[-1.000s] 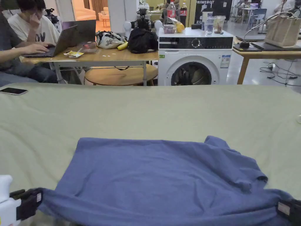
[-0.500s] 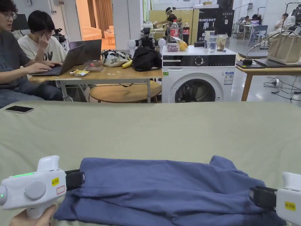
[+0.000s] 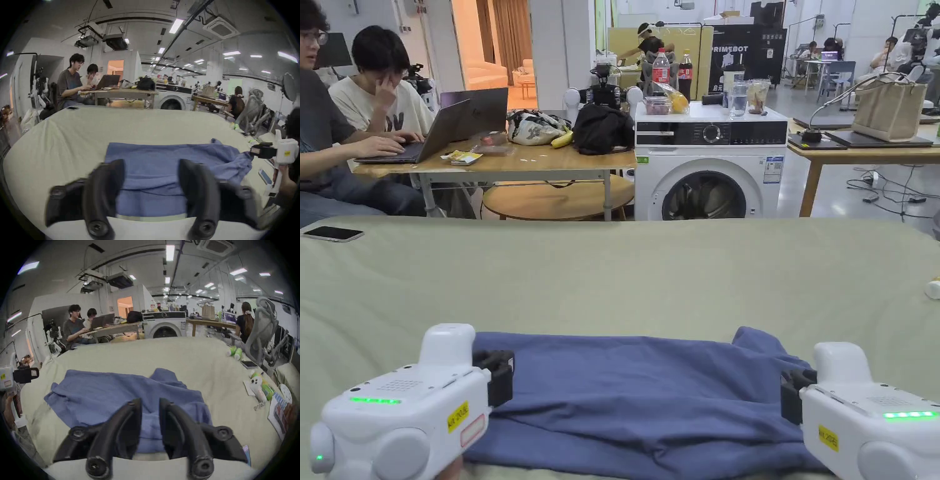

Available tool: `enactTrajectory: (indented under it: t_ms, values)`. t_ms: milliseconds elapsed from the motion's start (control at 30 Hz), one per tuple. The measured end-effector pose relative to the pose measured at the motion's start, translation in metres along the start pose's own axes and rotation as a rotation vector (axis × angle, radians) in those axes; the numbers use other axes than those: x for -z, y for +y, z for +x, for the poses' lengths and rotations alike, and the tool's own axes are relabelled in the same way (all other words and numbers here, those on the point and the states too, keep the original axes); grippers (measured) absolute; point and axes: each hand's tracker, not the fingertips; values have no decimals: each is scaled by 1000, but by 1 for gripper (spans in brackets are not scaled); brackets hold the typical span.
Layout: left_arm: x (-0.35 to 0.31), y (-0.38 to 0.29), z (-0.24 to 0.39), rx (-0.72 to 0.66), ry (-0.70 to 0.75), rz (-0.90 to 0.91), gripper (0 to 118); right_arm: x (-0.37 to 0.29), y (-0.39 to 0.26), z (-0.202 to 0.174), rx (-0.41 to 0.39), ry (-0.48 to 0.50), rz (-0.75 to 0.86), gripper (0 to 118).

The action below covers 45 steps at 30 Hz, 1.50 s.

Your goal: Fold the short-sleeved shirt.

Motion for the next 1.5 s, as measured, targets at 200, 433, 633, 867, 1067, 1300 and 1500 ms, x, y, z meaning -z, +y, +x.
enactTrajectory:
  t_ms: [200, 433, 633, 867, 1067, 1300, 1500]
  values:
    - [-17, -17, -9, -35, -22, 3, 0, -7, -12, -8, 13, 34, -23, 0]
    - [-32, -23, -99, -211, 59, -71, 0, -21, -25, 4, -9, 61, -32, 0]
    - [4, -49, -120, -259, 136, -225, 62, -8, -34, 21, 70, 76, -83, 0]
    - [72, -63, -122, -238, 221, -442, 61, -24, -41, 51, 57, 2, -101, 0]
    - [72, -55, -110, -113, 214, -424, 5, -17, -56, 92, 195, -92, -202, 3]
    - [77, -48, -96, -84, 227, -507, 3, 26, -49, 96, 304, -39, -274, 71]
    - [70, -55, -85, -41, 253, -481, 2, 44, -48, 81, 247, -58, -324, 56]
